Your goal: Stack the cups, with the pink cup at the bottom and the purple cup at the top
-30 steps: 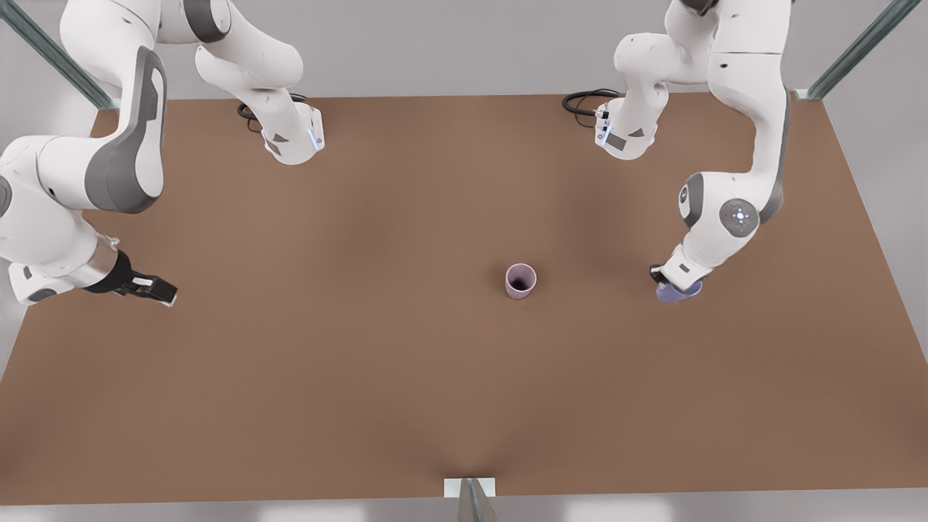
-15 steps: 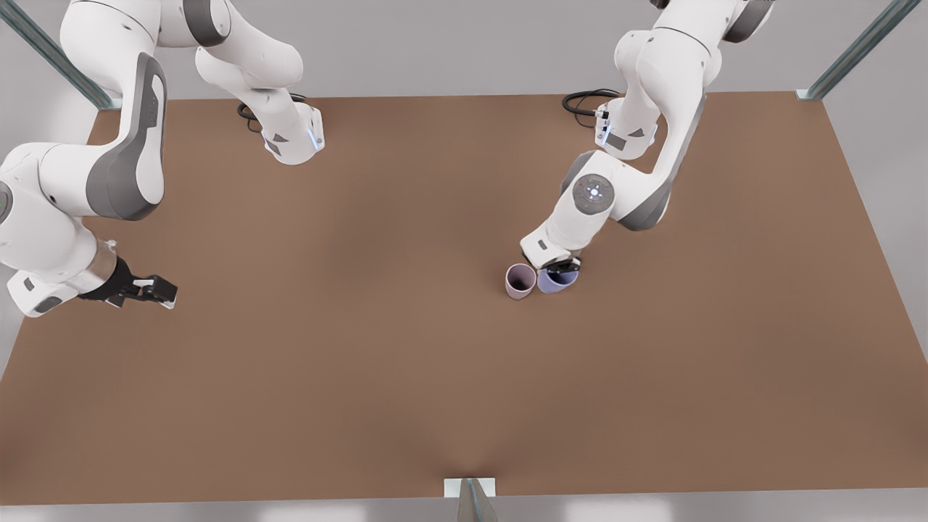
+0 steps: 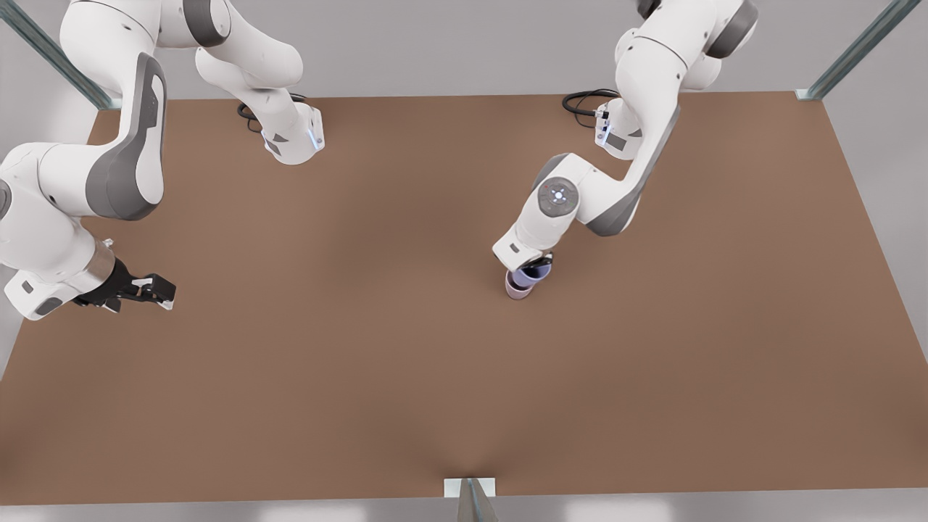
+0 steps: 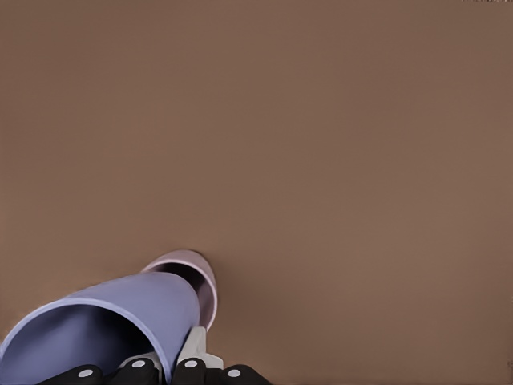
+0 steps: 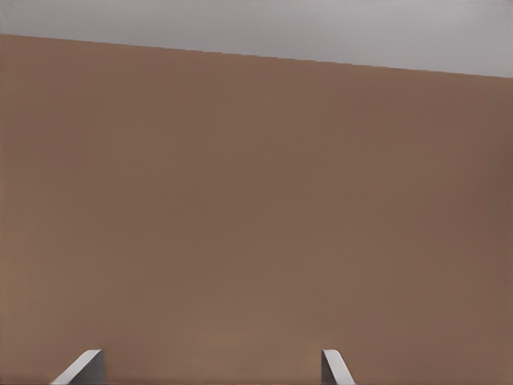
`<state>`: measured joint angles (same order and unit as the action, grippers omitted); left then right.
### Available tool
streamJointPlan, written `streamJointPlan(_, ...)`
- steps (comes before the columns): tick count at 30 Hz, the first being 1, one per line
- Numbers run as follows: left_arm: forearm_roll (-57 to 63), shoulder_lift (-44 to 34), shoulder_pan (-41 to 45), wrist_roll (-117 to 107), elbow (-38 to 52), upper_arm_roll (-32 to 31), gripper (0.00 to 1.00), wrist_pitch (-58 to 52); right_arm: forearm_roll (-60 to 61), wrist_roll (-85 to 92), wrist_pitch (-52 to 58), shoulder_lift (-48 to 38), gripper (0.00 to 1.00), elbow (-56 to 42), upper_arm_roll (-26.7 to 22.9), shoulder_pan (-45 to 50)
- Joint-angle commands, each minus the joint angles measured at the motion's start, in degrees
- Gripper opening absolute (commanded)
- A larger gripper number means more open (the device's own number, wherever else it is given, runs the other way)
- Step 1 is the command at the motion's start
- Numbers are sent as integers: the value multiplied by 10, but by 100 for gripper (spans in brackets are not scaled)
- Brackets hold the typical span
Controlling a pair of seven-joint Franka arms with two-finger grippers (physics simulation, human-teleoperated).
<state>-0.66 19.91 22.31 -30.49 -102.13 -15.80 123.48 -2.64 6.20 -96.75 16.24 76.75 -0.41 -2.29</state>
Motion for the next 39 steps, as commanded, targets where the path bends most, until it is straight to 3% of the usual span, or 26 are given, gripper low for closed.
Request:
streamJointPlan(1, -3, 2, 5, -109, 3, 0, 21, -2, 1, 36, -4, -1, 100, 0, 1, 0)
streamJointPlan(20, 3, 43, 4, -105, 3, 5, 21, 5, 4, 36, -12, -1, 100, 0, 0, 0)
streamJointPlan(21, 3, 46, 4, -101, 3, 5, 25, 6, 4, 36, -12, -1, 100, 0, 0, 0)
streamJointPlan(22, 3, 47, 4, -98, 3, 5, 37, 6, 4, 36, -12, -1, 100, 0, 0, 0)
streamJointPlan(23, 3, 48, 4, -98, 3, 5, 40, 6, 4, 36, -12, 0, 100, 0, 0, 0)
streamJointPlan(35, 3, 49, 4, -99, 3, 5, 42, 6, 4, 36, -19, -1, 100, -1, 0, -7)
streamJointPlan(36, 3, 49, 4, -98, 3, 5, 83, 5, 4, 36, -19, -1, 100, -1, 0, -6)
streamJointPlan(37, 3, 47, 4, -99, 3, 5, 100, 4, 4, 36, -19, -1, 100, -1, 0, -6)
streamJointPlan(39, 3, 40, 4, -101, 9, 5, 100, -3, 4, 36, -19, -1, 100, -1, 0, -7)
